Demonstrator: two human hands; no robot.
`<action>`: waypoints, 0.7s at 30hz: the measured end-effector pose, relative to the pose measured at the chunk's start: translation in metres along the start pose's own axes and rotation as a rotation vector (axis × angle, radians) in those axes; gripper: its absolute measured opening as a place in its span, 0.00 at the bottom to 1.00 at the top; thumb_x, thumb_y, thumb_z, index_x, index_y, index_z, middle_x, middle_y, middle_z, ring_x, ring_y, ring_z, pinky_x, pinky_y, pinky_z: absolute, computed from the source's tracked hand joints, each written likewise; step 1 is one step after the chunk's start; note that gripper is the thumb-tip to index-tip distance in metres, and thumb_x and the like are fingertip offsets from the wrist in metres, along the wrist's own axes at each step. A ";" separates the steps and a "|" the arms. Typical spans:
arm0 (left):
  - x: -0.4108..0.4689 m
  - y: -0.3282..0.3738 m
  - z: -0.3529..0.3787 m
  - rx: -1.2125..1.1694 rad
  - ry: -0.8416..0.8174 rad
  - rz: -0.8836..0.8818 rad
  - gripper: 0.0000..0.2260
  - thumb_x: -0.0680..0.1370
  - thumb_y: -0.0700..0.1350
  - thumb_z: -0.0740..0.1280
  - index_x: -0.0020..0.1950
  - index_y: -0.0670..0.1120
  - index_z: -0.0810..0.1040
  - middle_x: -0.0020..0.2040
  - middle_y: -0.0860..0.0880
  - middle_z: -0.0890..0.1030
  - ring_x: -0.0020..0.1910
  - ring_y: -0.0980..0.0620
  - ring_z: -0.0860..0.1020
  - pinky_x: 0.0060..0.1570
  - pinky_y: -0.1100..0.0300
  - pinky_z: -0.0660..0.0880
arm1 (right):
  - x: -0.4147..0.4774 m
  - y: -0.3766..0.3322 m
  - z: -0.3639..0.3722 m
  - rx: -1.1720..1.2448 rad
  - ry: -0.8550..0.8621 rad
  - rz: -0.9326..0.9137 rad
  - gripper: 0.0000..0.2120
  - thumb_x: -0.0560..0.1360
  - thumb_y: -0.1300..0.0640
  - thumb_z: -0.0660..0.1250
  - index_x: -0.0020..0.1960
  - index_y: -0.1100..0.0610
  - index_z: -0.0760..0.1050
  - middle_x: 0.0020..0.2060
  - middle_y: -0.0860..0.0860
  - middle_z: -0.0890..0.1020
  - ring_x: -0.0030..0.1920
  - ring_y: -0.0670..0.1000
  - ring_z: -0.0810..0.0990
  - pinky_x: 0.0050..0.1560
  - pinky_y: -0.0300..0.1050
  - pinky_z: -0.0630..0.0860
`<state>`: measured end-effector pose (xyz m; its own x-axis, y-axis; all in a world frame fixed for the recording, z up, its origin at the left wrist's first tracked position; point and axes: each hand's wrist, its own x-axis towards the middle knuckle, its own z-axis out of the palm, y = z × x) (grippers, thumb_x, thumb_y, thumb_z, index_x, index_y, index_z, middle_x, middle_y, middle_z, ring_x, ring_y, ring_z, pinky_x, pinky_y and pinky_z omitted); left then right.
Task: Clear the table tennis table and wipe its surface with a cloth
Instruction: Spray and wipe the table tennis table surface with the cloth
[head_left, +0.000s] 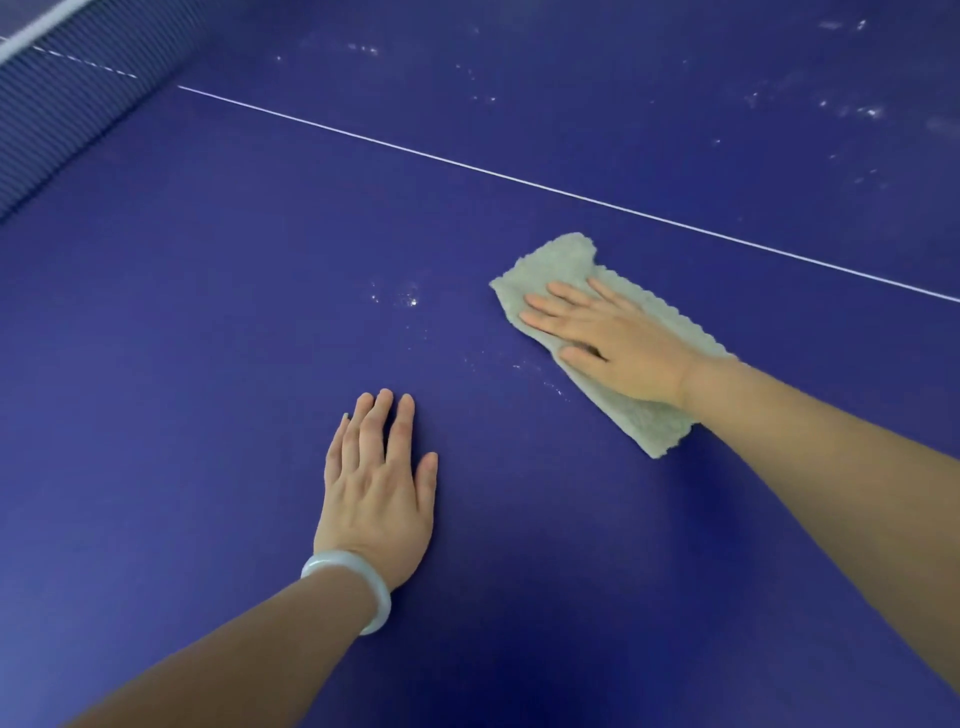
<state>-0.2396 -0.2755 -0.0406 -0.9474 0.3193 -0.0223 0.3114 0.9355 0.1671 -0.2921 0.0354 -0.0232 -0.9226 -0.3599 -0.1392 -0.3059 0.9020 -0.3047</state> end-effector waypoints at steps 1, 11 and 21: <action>0.000 0.000 0.000 -0.002 0.004 0.001 0.29 0.81 0.58 0.43 0.79 0.46 0.58 0.79 0.46 0.58 0.79 0.48 0.51 0.78 0.52 0.46 | -0.021 0.013 -0.002 0.030 0.022 0.060 0.25 0.84 0.53 0.53 0.78 0.39 0.53 0.77 0.35 0.52 0.78 0.39 0.44 0.78 0.48 0.38; 0.000 0.000 0.003 0.015 0.008 0.003 0.29 0.81 0.56 0.44 0.78 0.44 0.59 0.78 0.44 0.60 0.78 0.45 0.53 0.78 0.48 0.49 | -0.176 -0.001 0.028 -0.012 0.197 0.678 0.26 0.81 0.45 0.44 0.79 0.44 0.51 0.79 0.43 0.54 0.79 0.45 0.46 0.79 0.53 0.42; 0.000 0.001 -0.001 0.011 0.007 0.030 0.30 0.81 0.56 0.43 0.78 0.41 0.61 0.77 0.41 0.62 0.78 0.43 0.55 0.77 0.46 0.53 | -0.058 -0.109 0.057 -0.150 0.175 0.550 0.28 0.81 0.45 0.38 0.81 0.48 0.47 0.80 0.45 0.49 0.80 0.49 0.44 0.78 0.57 0.42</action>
<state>-0.2389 -0.2746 -0.0393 -0.9381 0.3461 -0.0110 0.3402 0.9272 0.1569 -0.1919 -0.0552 -0.0355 -0.9761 0.2029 -0.0778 0.2097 0.9733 -0.0936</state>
